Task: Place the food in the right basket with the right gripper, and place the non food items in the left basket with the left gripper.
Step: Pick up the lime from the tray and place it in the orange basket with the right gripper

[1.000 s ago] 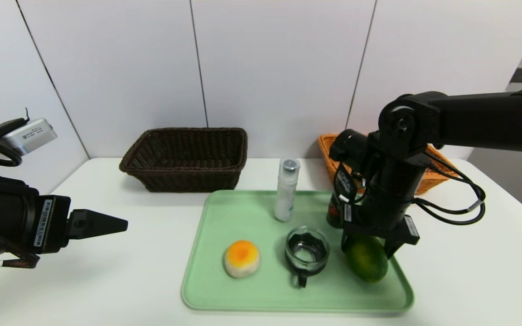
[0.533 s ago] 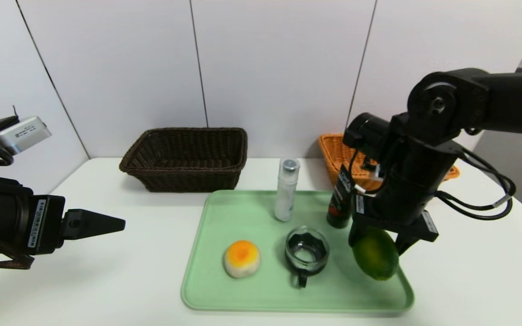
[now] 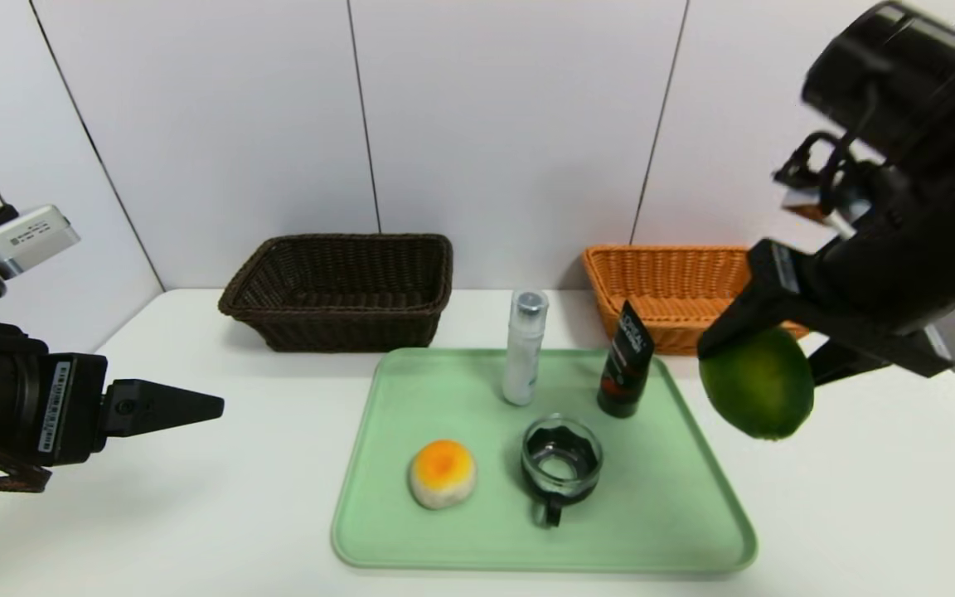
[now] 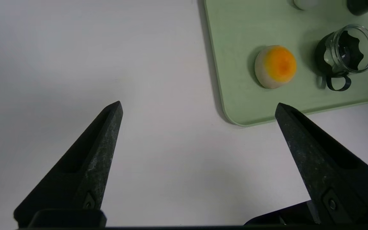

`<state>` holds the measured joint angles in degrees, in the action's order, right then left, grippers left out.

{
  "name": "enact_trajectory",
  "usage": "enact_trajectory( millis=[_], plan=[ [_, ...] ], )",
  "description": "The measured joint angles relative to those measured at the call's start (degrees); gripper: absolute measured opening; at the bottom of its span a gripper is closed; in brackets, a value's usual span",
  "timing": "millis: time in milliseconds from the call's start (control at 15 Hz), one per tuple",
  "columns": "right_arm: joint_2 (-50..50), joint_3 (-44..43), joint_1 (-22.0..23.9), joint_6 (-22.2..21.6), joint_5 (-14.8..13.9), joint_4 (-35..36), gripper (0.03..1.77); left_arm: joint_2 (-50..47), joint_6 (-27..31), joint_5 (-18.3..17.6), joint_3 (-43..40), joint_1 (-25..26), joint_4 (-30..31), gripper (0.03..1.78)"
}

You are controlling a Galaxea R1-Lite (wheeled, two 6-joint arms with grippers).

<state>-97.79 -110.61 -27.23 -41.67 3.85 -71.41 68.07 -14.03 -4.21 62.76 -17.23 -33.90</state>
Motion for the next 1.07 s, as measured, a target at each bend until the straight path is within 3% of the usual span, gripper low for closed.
enact_trajectory(
  millis=[267, 600, 1067],
  plan=[
    [2.21, -1.02, 8.08, 1.45, 0.20, 16.57, 0.97, -0.05, -0.18, -0.22, -0.09, 0.00, 2.43, 1.69],
    [-5.40, -0.96, 16.49, 1.16, 0.39, 33.27, 0.97, 0.12, -0.10, -0.34, -0.06, -1.01, 2.71, 1.69],
    [-17.42, -0.91, 21.24, 0.96, 0.06, 42.80, 0.97, 2.38, 0.01, -0.72, -2.39, -2.69, 12.41, 1.69]
  ],
)
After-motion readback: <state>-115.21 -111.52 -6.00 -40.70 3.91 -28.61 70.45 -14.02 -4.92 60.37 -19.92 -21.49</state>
